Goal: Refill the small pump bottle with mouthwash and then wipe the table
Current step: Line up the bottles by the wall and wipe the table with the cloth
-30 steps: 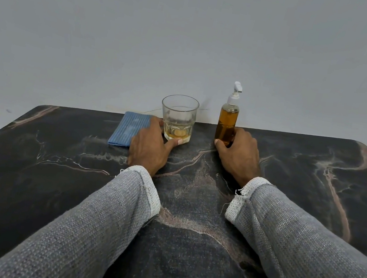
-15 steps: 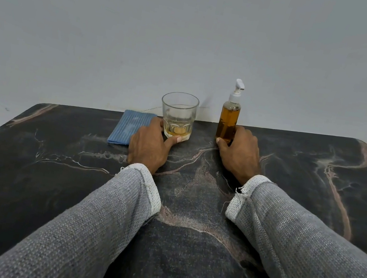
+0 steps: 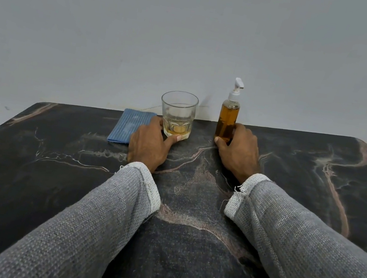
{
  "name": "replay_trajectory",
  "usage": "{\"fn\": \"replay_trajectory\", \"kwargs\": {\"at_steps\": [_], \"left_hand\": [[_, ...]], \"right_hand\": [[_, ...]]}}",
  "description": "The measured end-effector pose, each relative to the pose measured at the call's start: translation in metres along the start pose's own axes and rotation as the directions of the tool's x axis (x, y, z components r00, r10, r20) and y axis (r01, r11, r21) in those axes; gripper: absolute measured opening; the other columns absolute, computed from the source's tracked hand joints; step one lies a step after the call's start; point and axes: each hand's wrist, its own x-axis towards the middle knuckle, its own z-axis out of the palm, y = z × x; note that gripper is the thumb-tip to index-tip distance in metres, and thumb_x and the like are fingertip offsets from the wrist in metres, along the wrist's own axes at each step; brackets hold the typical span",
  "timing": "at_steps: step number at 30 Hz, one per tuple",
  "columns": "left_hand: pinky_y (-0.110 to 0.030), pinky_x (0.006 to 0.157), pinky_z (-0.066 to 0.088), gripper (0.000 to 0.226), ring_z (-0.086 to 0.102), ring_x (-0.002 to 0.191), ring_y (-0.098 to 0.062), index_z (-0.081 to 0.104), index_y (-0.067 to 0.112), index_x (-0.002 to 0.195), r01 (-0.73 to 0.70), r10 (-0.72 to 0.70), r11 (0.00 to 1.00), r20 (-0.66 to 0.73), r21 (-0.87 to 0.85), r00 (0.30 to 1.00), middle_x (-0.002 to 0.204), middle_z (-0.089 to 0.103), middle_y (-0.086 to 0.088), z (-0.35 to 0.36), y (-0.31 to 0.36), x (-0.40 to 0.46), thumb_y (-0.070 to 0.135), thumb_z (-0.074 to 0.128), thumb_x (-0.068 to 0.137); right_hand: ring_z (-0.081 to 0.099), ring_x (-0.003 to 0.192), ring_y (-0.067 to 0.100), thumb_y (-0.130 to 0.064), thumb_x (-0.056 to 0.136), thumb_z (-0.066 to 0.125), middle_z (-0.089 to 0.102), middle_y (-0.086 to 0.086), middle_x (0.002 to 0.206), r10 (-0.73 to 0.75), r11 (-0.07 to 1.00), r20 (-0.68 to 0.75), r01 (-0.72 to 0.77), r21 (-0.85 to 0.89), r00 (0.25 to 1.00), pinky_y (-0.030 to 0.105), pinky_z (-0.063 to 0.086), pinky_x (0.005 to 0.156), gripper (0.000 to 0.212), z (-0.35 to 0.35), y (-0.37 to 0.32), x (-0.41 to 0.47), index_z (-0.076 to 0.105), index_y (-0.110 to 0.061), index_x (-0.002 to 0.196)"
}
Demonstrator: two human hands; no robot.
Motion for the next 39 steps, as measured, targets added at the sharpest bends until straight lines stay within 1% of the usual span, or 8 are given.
{"fn": "replay_trajectory", "kwargs": {"at_steps": [4,10,14,23,29,32,36,39], "left_hand": [[-0.043,0.089,0.048,0.058,0.059,0.111,-0.029,0.052,0.015,0.124,-0.026,0.027,0.999,0.015,-0.044,1.0,0.121,0.066,-0.007,-0.008,0.004,-0.011,0.051,0.069,0.081],[-0.041,0.1,0.041,0.059,0.05,0.124,-0.03,0.047,0.01,0.133,0.016,-0.001,0.993,0.129,-0.113,0.992,0.134,0.056,-0.012,-0.034,0.017,-0.049,0.04,0.068,0.086],[-0.047,0.106,0.04,0.062,0.045,0.131,-0.029,0.042,0.016,0.139,-0.044,0.06,0.995,0.183,-0.092,0.981,0.142,0.05,-0.01,-0.059,0.035,-0.089,0.04,0.065,0.088],[-0.046,0.105,0.042,0.056,0.048,0.129,-0.026,0.044,0.018,0.138,-0.133,0.145,0.989,0.217,-0.066,0.965,0.141,0.051,-0.006,-0.103,0.059,-0.174,0.04,0.063,0.09],[-0.046,0.104,0.043,0.056,0.049,0.129,-0.027,0.043,0.017,0.138,-0.184,0.202,0.979,0.273,-0.092,0.94,0.141,0.051,-0.007,-0.109,0.076,-0.231,0.039,0.062,0.09],[-0.047,0.104,0.043,0.057,0.049,0.128,-0.029,0.041,0.019,0.138,-0.195,0.208,0.978,0.29,-0.073,0.934,0.141,0.051,-0.008,-0.108,0.079,-0.245,0.041,0.062,0.09],[-0.049,0.105,0.042,0.057,0.048,0.129,-0.028,0.04,0.02,0.139,-0.194,0.204,0.979,0.313,-0.065,0.928,0.142,0.049,-0.008,-0.107,0.079,-0.253,0.041,0.062,0.09],[-0.049,0.106,0.041,0.059,0.046,0.131,-0.027,0.039,0.019,0.14,-0.191,0.199,0.98,0.333,-0.057,0.922,0.144,0.048,-0.007,-0.104,0.079,-0.257,0.041,0.062,0.09]], "right_hand": [[0.043,0.129,0.03,-0.034,0.087,0.069,0.046,0.012,0.139,0.005,0.993,-0.045,0.001,0.119,0.999,0.046,0.041,0.107,0.07,-0.009,0.001,-0.014,0.033,-0.015,0.144],[0.045,0.127,0.028,-0.027,0.088,0.067,0.045,0.013,0.139,-0.011,0.987,0.003,0.01,0.161,1.0,0.046,0.041,0.107,0.063,-0.034,0.003,-0.059,0.036,-0.014,0.141],[0.046,0.126,0.025,-0.027,0.09,0.066,0.047,0.01,0.137,-0.028,0.987,0.047,0.02,0.158,0.999,0.043,0.042,0.106,0.053,-0.06,0.003,-0.099,0.043,-0.016,0.136],[0.056,0.098,0.017,-0.024,0.091,0.063,0.057,0.003,0.11,-0.124,0.984,-0.002,0.123,0.13,0.992,0.031,0.05,0.089,0.027,-0.12,0.014,-0.19,0.057,-0.014,0.116],[0.055,0.094,0.012,-0.026,0.093,0.062,0.057,-0.001,0.108,-0.066,0.99,0.021,0.063,0.123,0.998,0.024,0.043,0.079,0.021,-0.151,0.043,-0.247,0.061,-0.017,0.112],[0.058,0.086,0.012,-0.03,0.093,0.061,0.06,-0.003,0.097,0.0,0.995,-0.054,0.005,0.099,0.999,0.027,0.045,0.074,0.012,-0.163,0.058,-0.265,0.063,-0.02,0.1],[0.054,0.072,0.001,-0.035,0.094,0.058,0.061,-0.007,0.084,0.105,0.987,-0.271,-0.066,0.147,0.957,0.027,0.047,0.07,0.014,-0.178,0.079,-0.284,0.059,-0.022,0.089],[0.056,0.077,0.011,-0.038,0.094,0.057,0.059,0.0,0.09,0.172,0.982,-0.379,-0.127,0.141,0.909,0.033,0.049,0.072,0.018,-0.189,0.099,-0.292,0.056,-0.021,0.087]]}}
